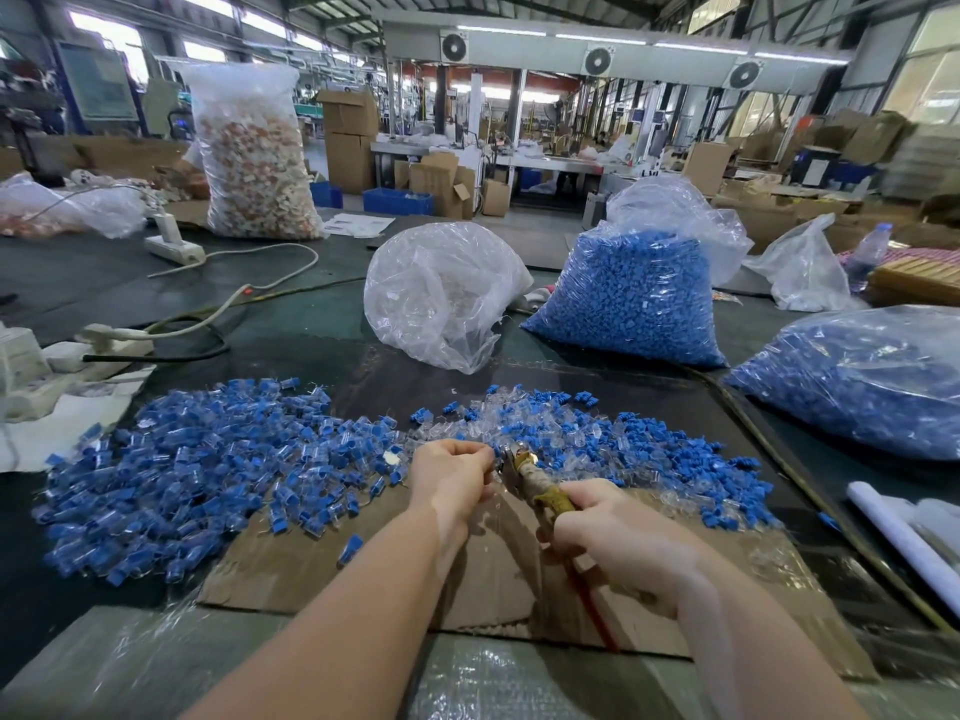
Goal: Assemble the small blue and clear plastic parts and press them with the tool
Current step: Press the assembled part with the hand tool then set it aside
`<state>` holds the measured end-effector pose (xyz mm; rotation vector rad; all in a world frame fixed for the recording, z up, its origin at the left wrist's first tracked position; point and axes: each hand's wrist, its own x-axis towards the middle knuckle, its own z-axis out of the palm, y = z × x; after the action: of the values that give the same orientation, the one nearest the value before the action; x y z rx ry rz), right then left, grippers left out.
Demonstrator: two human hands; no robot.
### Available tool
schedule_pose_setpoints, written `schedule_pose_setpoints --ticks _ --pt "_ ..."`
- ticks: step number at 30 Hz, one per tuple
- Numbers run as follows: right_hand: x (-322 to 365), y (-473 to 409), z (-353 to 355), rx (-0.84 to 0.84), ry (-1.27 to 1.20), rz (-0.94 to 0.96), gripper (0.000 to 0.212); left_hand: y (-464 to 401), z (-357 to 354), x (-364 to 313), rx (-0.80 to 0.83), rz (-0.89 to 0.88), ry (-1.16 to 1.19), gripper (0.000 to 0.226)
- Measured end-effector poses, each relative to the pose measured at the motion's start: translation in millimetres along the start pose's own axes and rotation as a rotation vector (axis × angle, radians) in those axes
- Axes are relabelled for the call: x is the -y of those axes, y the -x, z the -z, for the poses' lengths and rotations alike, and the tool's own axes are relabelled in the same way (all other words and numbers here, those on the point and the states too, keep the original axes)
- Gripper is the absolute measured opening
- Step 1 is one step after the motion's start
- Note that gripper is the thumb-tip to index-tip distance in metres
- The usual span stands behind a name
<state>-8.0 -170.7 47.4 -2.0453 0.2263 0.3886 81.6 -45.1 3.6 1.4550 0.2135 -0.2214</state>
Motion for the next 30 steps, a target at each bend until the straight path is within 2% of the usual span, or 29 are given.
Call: schedule_pose_setpoints --ticks 11,17,18,20,22,24,26,30 --pt "4 1 -6 -0.074 0.194 0.041 0.021 2 -1 2 -0.006 0.025 0.02 0.004" --pt "-3 3 -6 -0.145 0.041 0.078 0.006 3 3 2 -0.002 -0.02 -0.021 0.007" --pt "-8 2 -5 -0.199 0.017 0.09 0.007 2 6 0 -0.014 -0.056 -0.059 0.007" --pt "-19 0 -2 -0.338 0.077 0.108 0.008 -4 17 -1 -0.093 -0.202 -0.298 0.005" --pt "-34 -4 3 -0.47 0.234 0.073 0.011 -10 34 -4 -0.22 -0.386 -0.589 0.009" --pt "-50 -6 9 -0.584 0.422 -0.031 0.025 -17 50 -4 -0.314 -0.516 -0.772 0.016" --pt "-61 -5 13 -0.666 0.529 -0.13 0.041 -22 62 -3 -0.34 -0.561 -0.884 0.022" --pt "-73 -5 12 -0.742 0.689 -0.208 0.054 -26 69 0 -0.302 -0.571 -1.013 0.03"
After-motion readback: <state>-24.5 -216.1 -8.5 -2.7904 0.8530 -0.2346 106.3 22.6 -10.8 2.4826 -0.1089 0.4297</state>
